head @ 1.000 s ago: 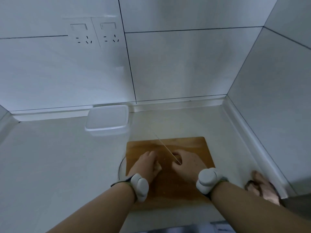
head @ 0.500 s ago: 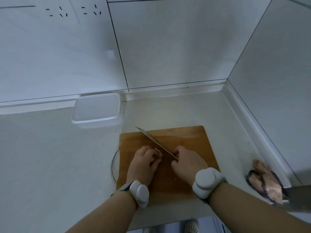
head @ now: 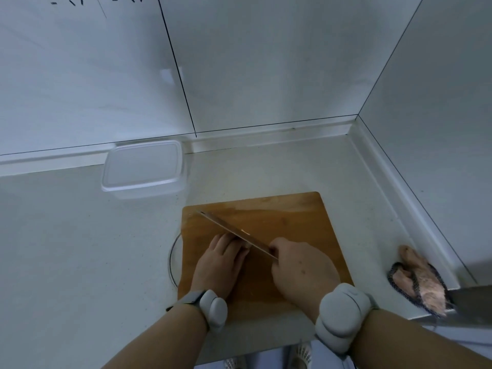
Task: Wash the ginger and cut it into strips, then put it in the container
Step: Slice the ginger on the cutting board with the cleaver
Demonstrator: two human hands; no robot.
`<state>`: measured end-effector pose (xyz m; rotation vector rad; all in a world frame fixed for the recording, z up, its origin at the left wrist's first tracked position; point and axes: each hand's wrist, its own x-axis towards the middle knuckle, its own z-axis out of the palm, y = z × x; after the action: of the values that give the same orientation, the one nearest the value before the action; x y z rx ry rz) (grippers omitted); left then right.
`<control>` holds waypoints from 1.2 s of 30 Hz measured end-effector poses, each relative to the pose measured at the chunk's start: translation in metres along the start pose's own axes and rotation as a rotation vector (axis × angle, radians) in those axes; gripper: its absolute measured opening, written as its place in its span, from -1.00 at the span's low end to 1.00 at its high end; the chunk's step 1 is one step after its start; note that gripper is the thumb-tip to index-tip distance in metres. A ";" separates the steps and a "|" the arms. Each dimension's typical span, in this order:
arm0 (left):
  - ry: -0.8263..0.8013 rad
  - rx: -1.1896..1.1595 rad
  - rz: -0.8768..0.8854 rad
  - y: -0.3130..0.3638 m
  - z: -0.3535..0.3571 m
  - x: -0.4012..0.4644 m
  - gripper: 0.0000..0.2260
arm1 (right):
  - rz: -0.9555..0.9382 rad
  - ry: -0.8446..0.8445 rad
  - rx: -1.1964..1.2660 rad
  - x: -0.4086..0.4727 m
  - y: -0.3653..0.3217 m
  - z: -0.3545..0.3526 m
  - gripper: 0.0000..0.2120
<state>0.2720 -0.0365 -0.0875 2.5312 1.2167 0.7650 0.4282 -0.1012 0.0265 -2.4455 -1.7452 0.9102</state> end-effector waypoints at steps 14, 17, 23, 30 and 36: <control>-0.016 0.038 0.006 0.001 -0.001 0.002 -0.70 | 0.052 -0.076 -0.027 -0.009 -0.005 -0.013 -0.81; -0.016 0.005 0.009 -0.001 0.000 0.002 -0.73 | 0.074 -0.099 -0.024 -0.007 -0.006 -0.015 -0.81; -0.011 -0.012 -0.009 -0.001 0.001 0.002 -0.74 | 0.086 -0.127 -0.038 0.001 -0.008 -0.013 -0.81; 0.000 -0.016 0.008 0.000 -0.001 0.003 -0.74 | 0.079 -0.114 -0.019 0.021 -0.010 -0.003 -0.80; 0.007 0.000 0.010 0.000 0.000 0.003 -0.75 | 0.059 -0.110 0.031 0.028 -0.010 0.001 -0.74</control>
<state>0.2742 -0.0340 -0.0864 2.5384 1.2068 0.7772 0.4254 -0.0739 0.0165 -2.4846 -1.6855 1.0891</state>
